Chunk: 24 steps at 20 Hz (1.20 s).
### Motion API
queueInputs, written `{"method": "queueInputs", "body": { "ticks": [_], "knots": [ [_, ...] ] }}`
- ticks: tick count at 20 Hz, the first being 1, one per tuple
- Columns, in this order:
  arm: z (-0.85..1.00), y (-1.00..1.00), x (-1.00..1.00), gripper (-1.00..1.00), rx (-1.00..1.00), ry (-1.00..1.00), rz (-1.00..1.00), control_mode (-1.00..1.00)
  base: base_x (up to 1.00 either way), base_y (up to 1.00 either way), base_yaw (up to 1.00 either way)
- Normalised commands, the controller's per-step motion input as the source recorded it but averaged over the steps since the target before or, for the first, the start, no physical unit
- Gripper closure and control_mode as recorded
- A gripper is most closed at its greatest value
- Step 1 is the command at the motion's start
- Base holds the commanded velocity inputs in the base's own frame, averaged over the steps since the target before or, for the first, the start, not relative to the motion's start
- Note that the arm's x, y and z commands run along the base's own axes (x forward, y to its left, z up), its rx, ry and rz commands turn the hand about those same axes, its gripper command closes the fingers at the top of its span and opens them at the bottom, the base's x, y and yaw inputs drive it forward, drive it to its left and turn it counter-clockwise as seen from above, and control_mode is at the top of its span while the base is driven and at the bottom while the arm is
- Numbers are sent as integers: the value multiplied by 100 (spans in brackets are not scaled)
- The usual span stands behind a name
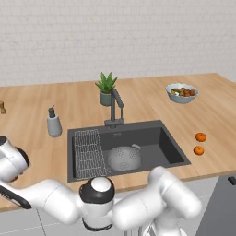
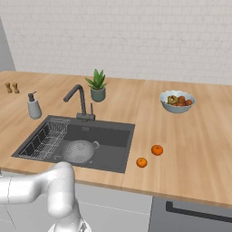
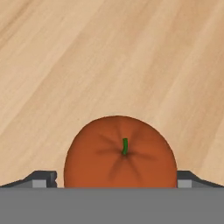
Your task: Put the colander in the sink, put the orange, tangerine, orange in the colander, and turn on the sink faucet and pour water over the colander.
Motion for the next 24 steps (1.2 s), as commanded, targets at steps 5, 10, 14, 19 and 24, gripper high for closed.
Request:
{"method": "queueInputs", "body": {
  "ticks": [5,10,14,19,24],
  "knots": [
    [-27,-2,11,100,0,0,-1,-100,0,0,0],
    [-24,-87,0,100,1,0,-18,-100,0,0,0],
    [-3,-100,0,100,20,-8,-34,-100,0,0,0],
    [48,-100,0,100,27,-16,-29,-100,0,0,0],
    [69,-100,-3,100,8,1,-12,-100,0,0,0]
  ]
}}
